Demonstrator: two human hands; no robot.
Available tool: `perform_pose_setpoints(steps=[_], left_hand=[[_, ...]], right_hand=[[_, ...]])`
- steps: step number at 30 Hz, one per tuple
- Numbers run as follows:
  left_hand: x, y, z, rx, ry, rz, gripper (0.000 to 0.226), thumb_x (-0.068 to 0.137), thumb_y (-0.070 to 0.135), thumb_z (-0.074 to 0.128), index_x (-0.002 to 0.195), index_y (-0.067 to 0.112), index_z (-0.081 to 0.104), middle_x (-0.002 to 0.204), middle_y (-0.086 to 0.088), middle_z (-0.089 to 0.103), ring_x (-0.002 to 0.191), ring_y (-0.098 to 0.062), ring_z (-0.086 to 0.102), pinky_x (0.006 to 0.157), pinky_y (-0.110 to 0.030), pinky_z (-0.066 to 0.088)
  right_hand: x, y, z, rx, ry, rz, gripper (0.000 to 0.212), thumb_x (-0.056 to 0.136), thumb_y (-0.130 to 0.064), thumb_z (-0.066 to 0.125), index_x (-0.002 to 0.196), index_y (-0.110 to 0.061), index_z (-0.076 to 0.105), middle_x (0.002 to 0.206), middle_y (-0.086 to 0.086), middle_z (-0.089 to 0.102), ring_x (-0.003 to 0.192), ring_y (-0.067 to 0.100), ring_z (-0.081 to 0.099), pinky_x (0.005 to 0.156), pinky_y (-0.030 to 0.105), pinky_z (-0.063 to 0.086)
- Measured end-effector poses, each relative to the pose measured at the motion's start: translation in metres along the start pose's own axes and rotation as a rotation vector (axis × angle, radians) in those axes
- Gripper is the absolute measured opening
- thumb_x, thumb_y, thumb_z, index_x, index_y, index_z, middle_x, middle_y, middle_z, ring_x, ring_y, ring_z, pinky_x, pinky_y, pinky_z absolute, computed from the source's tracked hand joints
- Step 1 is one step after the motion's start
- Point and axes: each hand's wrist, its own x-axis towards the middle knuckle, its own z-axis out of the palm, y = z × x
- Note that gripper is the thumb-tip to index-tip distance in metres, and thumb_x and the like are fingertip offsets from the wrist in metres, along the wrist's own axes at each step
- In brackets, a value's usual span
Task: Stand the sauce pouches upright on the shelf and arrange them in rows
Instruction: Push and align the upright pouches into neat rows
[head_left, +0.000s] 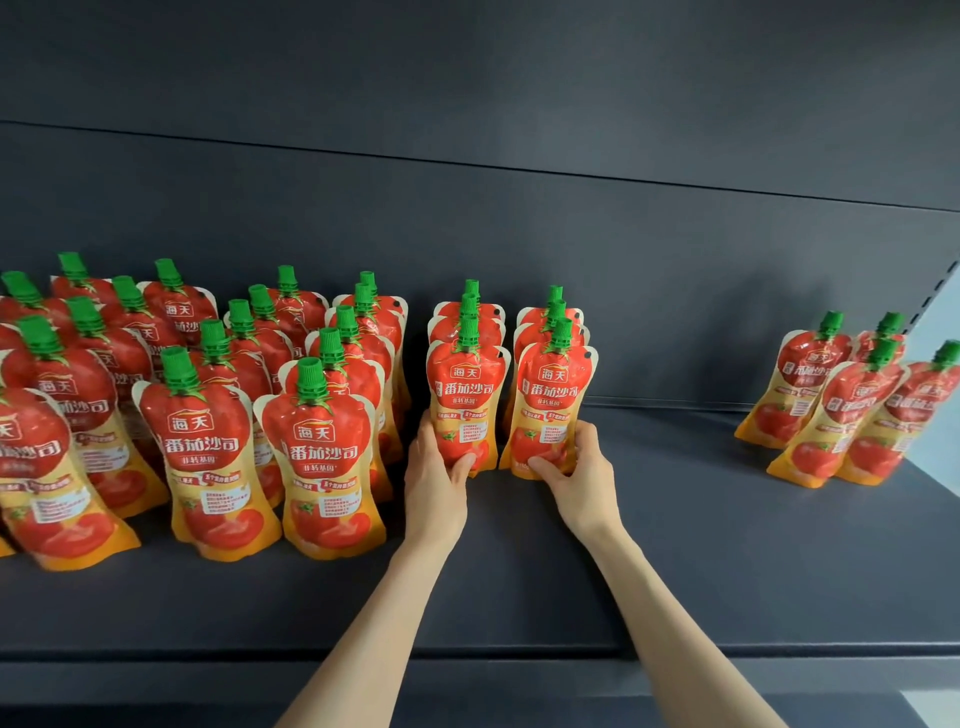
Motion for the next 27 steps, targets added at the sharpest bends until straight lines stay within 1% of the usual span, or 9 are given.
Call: perform_pose_setpoints(steps=[2, 6, 9, 16, 22, 27], left_hand=[[0.0014, -0.0007, 0.0013, 0.003, 0.004, -0.004, 0.066, 0.091, 0.025, 0.056, 0.145, 0.013, 0.021, 0.143, -0.007, 0.039, 0.134, -0.021, 0.037, 0.105, -0.034, 0.036], [0.0028, -0.0033, 0.0031, 0.015, 0.0, -0.007, 0.067, 0.091, 0.028, 0.055, 0.146, 0.014, 0.019, 0.145, -0.008, 0.037, 0.134, -0.022, 0.036, 0.105, -0.035, 0.036], [0.0038, -0.0047, 0.0033, 0.022, -0.003, -0.012, 0.067, 0.092, 0.03, 0.054, 0.147, 0.014, 0.018, 0.145, -0.007, 0.037, 0.134, -0.022, 0.036, 0.105, -0.035, 0.036], [0.0048, -0.0068, 0.0041, 0.032, -0.009, -0.017, 0.069, 0.092, 0.03, 0.054, 0.147, 0.015, 0.015, 0.146, -0.007, 0.035, 0.135, -0.022, 0.035, 0.105, -0.034, 0.037], [0.0036, -0.0055, 0.0032, 0.033, -0.016, -0.025, 0.071, 0.091, 0.032, 0.054, 0.148, 0.015, 0.014, 0.147, -0.007, 0.034, 0.136, -0.022, 0.035, 0.105, -0.035, 0.036], [0.0016, -0.0018, 0.0011, 0.052, -0.009, -0.041, 0.073, 0.091, 0.033, 0.055, 0.148, 0.015, 0.012, 0.149, -0.008, 0.032, 0.137, -0.024, 0.034, 0.106, -0.038, 0.036]], right_hand=[[0.0013, 0.0007, 0.0002, 0.003, -0.003, 0.002, 0.042, 0.084, -0.02, 0.069, 0.117, -0.018, 0.043, 0.115, -0.001, 0.062, 0.101, 0.014, 0.06, 0.088, 0.027, 0.047], [0.003, 0.0037, 0.0008, 0.003, -0.014, -0.001, 0.041, 0.084, -0.02, 0.069, 0.114, -0.022, 0.042, 0.112, -0.004, 0.062, 0.1, 0.013, 0.06, 0.091, 0.032, 0.049], [0.004, 0.0048, 0.0014, -0.001, -0.025, 0.008, 0.043, 0.084, -0.022, 0.068, 0.118, -0.021, 0.041, 0.114, -0.005, 0.061, 0.102, 0.013, 0.059, 0.092, 0.031, 0.048], [0.0057, 0.0078, 0.0029, -0.031, -0.031, 0.003, 0.041, 0.085, -0.025, 0.068, 0.114, -0.028, 0.038, 0.116, -0.004, 0.061, 0.105, 0.015, 0.059, 0.093, 0.034, 0.049], [0.0058, 0.0087, 0.0026, -0.046, -0.034, 0.01, 0.046, 0.085, -0.027, 0.067, 0.121, -0.023, 0.039, 0.121, -0.002, 0.06, 0.109, 0.016, 0.059, 0.096, 0.038, 0.049], [0.0045, 0.0085, 0.0023, -0.055, -0.044, 0.02, 0.046, 0.086, -0.028, 0.066, 0.122, -0.023, 0.039, 0.123, -0.001, 0.059, 0.111, 0.017, 0.057, 0.097, 0.039, 0.048]])
